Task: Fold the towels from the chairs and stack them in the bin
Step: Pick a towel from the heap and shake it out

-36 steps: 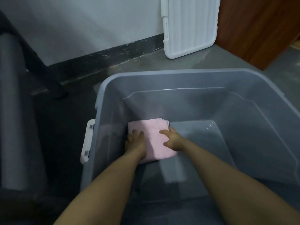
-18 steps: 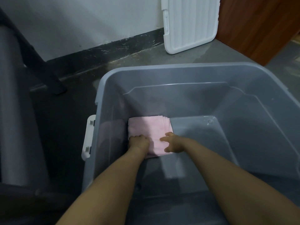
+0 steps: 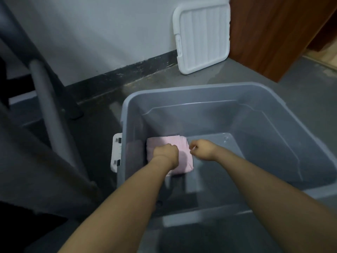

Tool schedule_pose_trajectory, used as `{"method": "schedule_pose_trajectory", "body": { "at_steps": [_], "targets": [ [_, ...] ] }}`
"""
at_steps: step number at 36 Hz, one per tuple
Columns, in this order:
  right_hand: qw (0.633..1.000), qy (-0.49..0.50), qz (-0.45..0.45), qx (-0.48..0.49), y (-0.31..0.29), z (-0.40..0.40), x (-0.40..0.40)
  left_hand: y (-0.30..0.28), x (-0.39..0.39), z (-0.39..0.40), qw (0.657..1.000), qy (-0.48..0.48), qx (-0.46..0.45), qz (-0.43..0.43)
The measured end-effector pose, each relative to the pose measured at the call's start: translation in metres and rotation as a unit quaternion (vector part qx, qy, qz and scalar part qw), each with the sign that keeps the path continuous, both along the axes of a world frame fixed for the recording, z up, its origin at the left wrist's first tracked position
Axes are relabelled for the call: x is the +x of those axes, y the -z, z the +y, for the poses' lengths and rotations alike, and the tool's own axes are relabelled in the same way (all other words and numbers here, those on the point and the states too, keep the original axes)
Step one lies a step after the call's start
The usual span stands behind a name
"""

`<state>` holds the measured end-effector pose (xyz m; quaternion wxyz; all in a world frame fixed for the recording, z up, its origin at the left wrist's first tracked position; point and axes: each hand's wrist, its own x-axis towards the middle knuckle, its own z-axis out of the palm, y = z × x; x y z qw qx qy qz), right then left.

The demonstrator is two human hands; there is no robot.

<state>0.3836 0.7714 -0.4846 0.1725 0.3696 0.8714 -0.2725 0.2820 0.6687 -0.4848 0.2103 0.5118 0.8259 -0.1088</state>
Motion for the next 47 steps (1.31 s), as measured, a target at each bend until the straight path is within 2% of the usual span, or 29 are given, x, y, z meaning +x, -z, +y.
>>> {"method": "schedule_pose_trajectory", "body": {
  "at_steps": [6, 12, 14, 18, 24, 29, 34, 47],
  "targets": [
    [0.999, 0.037, 0.012, -0.018, -0.050, -0.046, 0.050, -0.050, 0.022, -0.040, 0.993, -0.030, 0.060, -0.095],
    [0.996, 0.080, 0.046, -0.005, -0.084, -0.110, 0.089, -0.102, 0.060, -0.098, 0.974, 0.001, 0.134, -0.184],
    [0.995, 0.079, 0.055, 0.006, -0.090, -0.127, 0.098, -0.108, 0.068, -0.113, 0.970, 0.005, 0.134, -0.201],
    [0.997, 0.058, 0.035, 0.031, -0.105, -0.156, 0.118, -0.109, 0.080, -0.142, 0.973, 0.026, 0.115, -0.201],
    [0.995, 0.003, -0.006, 0.098, -0.111, -0.188, 0.130, -0.106, 0.091, -0.172, 0.971, 0.031, 0.140, -0.191],
    [0.997, 0.010, -0.037, 0.067, -0.114, -0.204, 0.141, -0.105, 0.102, -0.190, 0.969, 0.048, 0.134, -0.204],
    [0.997, 0.009, -0.046, 0.062, -0.116, -0.225, 0.148, -0.106, 0.114, -0.207, 0.976, 0.065, 0.114, -0.172],
    [0.996, -0.043, -0.070, 0.029, -0.122, -0.274, 0.145, -0.105, 0.111, -0.254, 0.974, 0.076, 0.116, -0.180]
  ]
}}
